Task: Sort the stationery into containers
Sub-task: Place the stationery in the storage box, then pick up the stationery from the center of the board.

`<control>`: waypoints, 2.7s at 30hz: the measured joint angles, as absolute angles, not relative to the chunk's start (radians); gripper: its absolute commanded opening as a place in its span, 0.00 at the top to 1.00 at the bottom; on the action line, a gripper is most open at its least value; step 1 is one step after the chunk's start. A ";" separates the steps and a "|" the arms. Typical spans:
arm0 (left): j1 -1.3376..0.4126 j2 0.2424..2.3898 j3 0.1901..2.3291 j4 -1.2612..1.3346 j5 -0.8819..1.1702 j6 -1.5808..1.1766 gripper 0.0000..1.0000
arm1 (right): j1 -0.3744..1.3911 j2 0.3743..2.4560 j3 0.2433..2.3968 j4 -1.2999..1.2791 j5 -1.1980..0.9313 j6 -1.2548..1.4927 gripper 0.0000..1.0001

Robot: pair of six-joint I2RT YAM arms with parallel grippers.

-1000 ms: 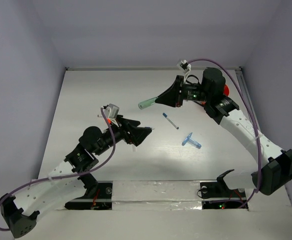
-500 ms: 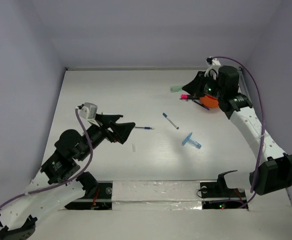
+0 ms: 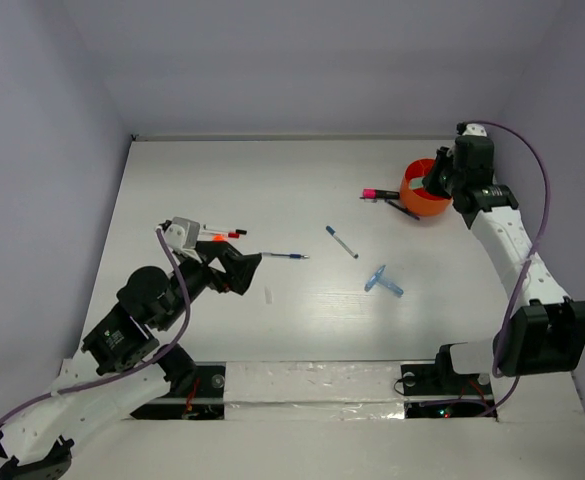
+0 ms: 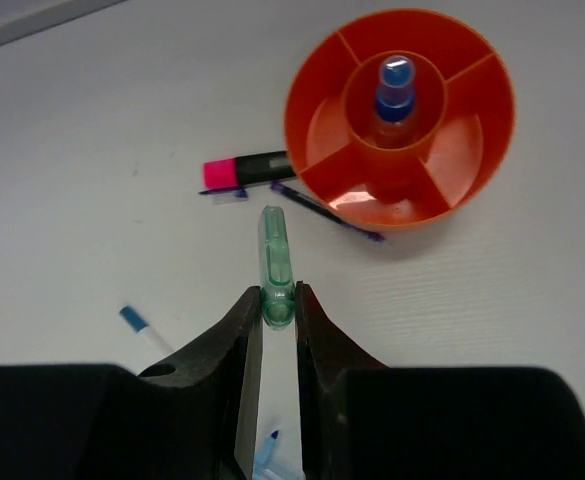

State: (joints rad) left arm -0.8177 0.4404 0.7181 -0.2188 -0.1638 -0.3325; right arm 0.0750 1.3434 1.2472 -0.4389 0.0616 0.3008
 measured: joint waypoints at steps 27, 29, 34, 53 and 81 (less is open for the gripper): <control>-0.788 0.514 0.718 -0.233 -0.153 -0.303 0.01 | -0.007 1.549 1.269 -0.379 0.184 0.303 1.00; -0.777 0.520 0.718 -0.232 -0.144 -0.302 0.01 | -0.007 1.567 1.269 -0.381 0.188 0.307 0.88; -0.752 0.530 0.718 -0.230 -0.123 -0.299 0.01 | -0.007 1.573 1.278 -0.382 0.199 0.316 0.44; -0.672 0.561 0.718 -0.217 -0.033 -0.295 0.01 | 0.043 1.306 1.097 -0.372 -0.020 0.324 0.54; -0.620 0.590 0.718 -0.175 0.119 -0.294 0.01 | 0.233 1.209 0.588 -0.463 -0.126 0.494 0.34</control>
State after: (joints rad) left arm -0.6197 0.5896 0.7177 -0.1745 0.1192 -0.2935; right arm 0.2329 1.2087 0.5880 -0.4633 -0.1257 0.4942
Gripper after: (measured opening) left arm 0.990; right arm 0.660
